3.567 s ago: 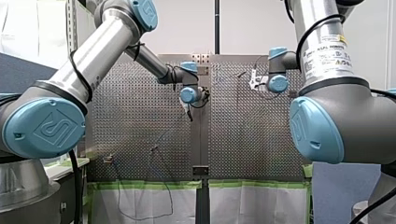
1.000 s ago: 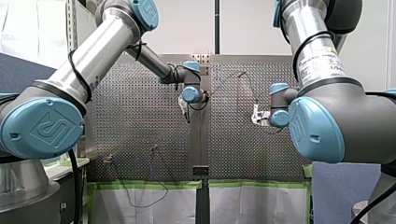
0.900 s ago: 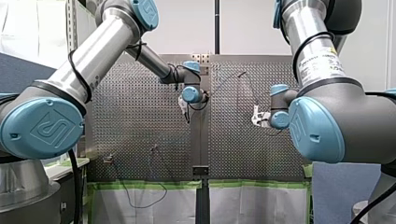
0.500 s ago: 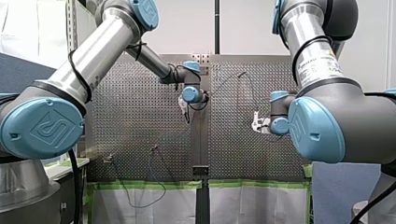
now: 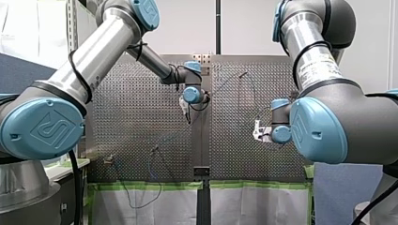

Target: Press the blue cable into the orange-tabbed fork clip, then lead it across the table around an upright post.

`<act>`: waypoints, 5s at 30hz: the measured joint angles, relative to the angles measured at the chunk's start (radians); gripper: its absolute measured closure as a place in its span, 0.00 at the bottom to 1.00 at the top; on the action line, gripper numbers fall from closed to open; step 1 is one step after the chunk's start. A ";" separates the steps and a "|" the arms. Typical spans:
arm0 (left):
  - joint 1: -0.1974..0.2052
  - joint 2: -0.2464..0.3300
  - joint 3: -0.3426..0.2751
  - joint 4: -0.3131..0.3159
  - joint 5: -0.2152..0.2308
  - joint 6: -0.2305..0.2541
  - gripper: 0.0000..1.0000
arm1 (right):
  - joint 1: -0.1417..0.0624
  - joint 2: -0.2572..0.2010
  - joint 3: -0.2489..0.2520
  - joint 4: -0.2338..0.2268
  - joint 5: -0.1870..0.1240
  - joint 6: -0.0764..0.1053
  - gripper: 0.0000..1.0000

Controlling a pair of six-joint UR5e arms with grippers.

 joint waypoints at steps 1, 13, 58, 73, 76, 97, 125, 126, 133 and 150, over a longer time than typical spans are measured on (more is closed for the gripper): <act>0.000 0.000 0.000 0.000 0.000 0.000 0.01 | 0.000 0.000 0.001 0.000 0.000 0.000 1.00; 0.001 0.000 0.000 0.000 0.000 0.000 0.01 | -0.005 0.026 0.017 -0.037 0.008 0.000 1.00; 0.000 0.000 0.000 -0.003 0.000 0.000 0.01 | -0.027 0.224 0.014 -0.155 0.031 0.010 1.00; -0.002 0.000 0.000 -0.003 0.000 0.000 0.01 | -0.070 0.281 -0.009 -0.174 0.037 0.018 1.00; -0.002 0.000 0.000 -0.003 0.000 0.000 0.01 | -0.075 0.302 -0.025 -0.170 0.036 0.019 1.00; -0.009 0.000 0.000 -0.017 0.000 0.000 0.01 | -0.105 0.387 -0.116 -0.155 0.037 0.023 1.00; -0.028 0.001 0.000 -0.176 -0.015 -0.035 0.01 | -0.135 0.469 -0.213 -0.151 0.042 0.023 1.00; -0.030 0.001 0.000 -0.190 -0.010 -0.047 0.01 | -0.136 0.477 -0.221 -0.143 0.044 0.021 1.00; -0.034 0.001 0.000 -0.242 0.049 -0.119 0.01 | -0.140 0.490 -0.236 -0.118 0.047 0.018 1.00; -0.035 0.007 0.000 -0.262 0.077 -0.191 0.01 | -0.141 0.491 -0.236 -0.115 0.044 0.019 1.00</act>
